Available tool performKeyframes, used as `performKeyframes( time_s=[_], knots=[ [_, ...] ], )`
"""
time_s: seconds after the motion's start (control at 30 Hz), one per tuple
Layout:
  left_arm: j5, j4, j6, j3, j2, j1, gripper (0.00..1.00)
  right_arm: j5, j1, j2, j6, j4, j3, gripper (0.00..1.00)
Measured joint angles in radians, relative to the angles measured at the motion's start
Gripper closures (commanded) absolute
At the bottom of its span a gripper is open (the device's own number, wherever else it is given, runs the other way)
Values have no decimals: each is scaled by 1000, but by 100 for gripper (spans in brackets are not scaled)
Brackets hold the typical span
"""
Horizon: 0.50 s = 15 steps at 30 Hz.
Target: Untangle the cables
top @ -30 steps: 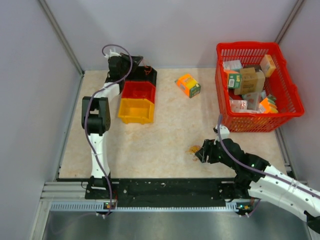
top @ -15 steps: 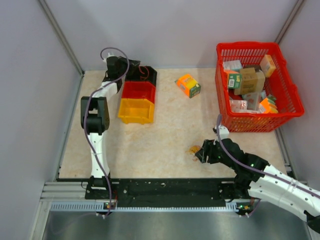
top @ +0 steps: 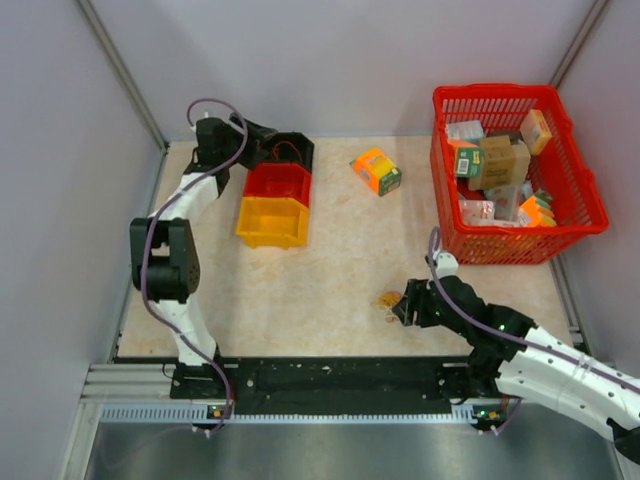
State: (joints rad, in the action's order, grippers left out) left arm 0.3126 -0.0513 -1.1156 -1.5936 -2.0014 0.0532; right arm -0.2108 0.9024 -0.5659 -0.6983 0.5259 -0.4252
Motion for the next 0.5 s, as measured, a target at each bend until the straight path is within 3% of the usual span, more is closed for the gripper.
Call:
performKeyframes(
  time_s=[0.2, 0.33, 0.37, 0.43, 0.47, 0.5],
  knots=[
    [114, -98, 34, 405, 355, 27, 27, -64, -9, -139, -26, 30, -49, 43],
    [159, -132, 109, 648, 518, 158, 26, -76, -41, -257, -31, 13, -56, 48],
    [163, -125, 143, 700, 553, 217, 27, -74, -46, -286, -30, 4, -56, 57],
    [164, -105, 206, 769, 599, 346, 30, -62, -50, -349, -21, -39, -56, 91],
    [161, -98, 242, 798, 617, 421, 30, -49, -50, -381, -13, -66, -56, 99],
    [163, -94, 277, 833, 637, 495, 30, -33, -51, -414, -5, -92, -56, 100]
  ],
)
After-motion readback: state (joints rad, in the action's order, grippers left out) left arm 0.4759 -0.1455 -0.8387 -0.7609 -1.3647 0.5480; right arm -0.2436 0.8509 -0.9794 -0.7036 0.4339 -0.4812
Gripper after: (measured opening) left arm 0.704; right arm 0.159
